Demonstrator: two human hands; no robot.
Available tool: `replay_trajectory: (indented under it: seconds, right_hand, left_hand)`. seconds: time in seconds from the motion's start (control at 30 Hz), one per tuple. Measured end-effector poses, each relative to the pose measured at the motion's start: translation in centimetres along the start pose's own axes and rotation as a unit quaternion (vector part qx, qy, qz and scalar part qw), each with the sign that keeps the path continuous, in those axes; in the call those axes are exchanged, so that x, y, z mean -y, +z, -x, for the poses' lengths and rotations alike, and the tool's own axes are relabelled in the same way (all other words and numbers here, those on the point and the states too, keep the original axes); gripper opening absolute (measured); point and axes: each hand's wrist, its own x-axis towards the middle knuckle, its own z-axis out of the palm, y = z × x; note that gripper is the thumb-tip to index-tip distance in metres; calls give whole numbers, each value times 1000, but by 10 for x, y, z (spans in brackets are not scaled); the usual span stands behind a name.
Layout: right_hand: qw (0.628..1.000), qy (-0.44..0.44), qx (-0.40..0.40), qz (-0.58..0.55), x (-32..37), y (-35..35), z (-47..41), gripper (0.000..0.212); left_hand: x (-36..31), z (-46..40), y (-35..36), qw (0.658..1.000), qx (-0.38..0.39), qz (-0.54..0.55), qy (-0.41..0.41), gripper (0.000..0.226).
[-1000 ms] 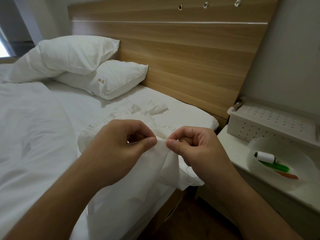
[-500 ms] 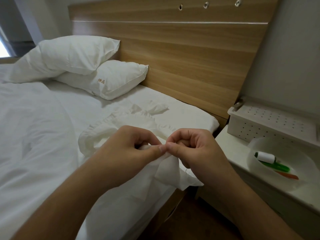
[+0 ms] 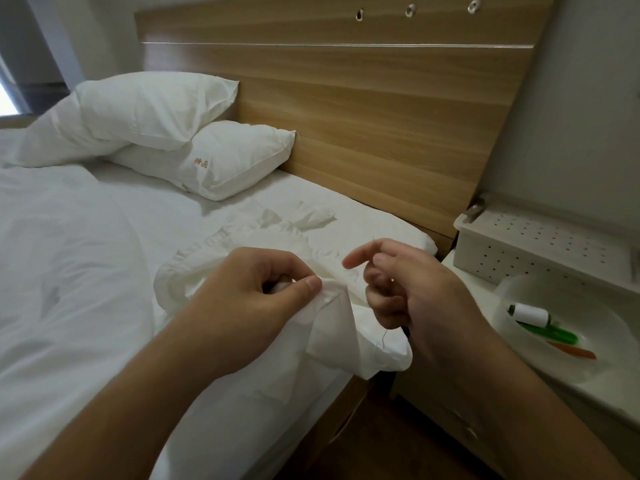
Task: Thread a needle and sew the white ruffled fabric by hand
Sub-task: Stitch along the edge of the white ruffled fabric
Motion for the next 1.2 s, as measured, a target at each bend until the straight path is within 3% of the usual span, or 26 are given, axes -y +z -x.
replay_trajectory:
  seconds: [0.1, 0.3, 0.43, 0.57, 1.2]
  right_hand:
    - [993, -105, -3, 60, -10, -2, 9, 35]
    - [984, -159, 18, 80, -6, -1, 18, 30]
    - [981, -166, 26, 101, -2, 0, 23, 4]
    - [976, -176, 14, 125, -5, 3, 25, 13]
    - [976, -164, 5, 145, -10, 7, 23, 9]
  left_hand:
    - [-2, 0, 0, 1000, -3, 2, -4, 17]
    - [-2, 0, -1, 1000, -5, 16, -26, 17]
    - [-2, 0, 0, 998, -5, 32, -48, 17]
    - [-3, -1, 0, 997, -10, 47, -59, 17]
    - [-6, 1, -1, 998, -4, 43, -54, 18]
